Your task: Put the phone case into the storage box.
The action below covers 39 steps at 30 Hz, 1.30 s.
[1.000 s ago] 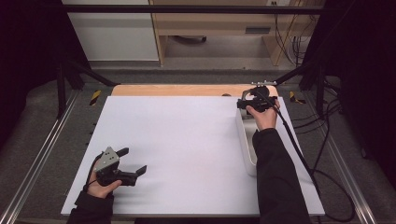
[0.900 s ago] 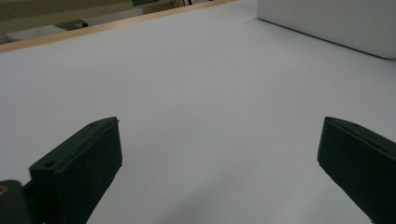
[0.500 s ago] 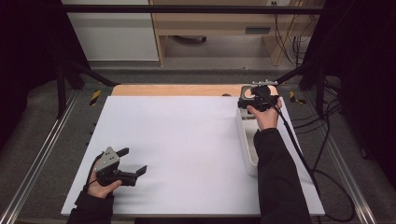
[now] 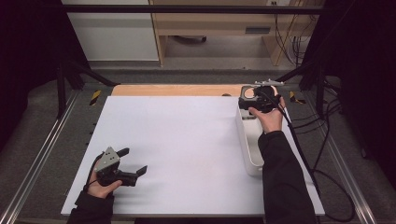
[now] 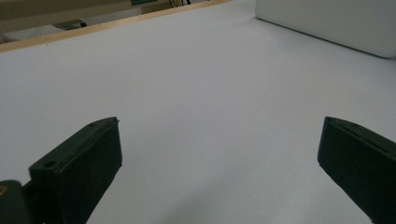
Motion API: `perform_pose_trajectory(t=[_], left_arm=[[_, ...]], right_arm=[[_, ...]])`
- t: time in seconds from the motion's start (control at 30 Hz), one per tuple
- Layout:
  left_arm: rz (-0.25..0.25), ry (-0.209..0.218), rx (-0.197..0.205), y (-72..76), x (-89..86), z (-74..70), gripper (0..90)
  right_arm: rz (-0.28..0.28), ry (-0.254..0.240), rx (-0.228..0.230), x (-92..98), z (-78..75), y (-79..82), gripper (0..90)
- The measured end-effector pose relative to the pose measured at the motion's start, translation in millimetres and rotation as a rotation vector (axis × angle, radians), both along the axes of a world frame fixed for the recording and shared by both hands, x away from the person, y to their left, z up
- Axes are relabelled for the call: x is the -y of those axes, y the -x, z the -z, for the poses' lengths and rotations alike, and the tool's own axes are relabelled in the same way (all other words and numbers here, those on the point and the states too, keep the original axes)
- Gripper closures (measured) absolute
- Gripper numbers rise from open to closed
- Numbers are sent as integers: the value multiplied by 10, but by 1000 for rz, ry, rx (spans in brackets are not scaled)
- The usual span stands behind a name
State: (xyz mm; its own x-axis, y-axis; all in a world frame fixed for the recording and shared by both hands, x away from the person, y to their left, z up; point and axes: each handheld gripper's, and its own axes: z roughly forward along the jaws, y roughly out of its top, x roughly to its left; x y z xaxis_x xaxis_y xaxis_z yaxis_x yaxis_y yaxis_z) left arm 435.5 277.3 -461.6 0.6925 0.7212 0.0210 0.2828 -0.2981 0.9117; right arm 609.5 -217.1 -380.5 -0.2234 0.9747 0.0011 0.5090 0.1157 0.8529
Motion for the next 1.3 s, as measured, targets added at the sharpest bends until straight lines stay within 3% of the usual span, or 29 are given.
perform_pose_trajectory(t=[0.6,0.83,1.3], left_arm=[[5,-2,-2,1,11,2,0],[5,-4,-1,2,13,4,0],[8,-4,2,4,16,0,0]], right_arm=[[-207,-39,96,-118,-188,530,10],[-274,-87,156,-94,-270,772,13],[-395,-136,223,8,-213,1172,5]])
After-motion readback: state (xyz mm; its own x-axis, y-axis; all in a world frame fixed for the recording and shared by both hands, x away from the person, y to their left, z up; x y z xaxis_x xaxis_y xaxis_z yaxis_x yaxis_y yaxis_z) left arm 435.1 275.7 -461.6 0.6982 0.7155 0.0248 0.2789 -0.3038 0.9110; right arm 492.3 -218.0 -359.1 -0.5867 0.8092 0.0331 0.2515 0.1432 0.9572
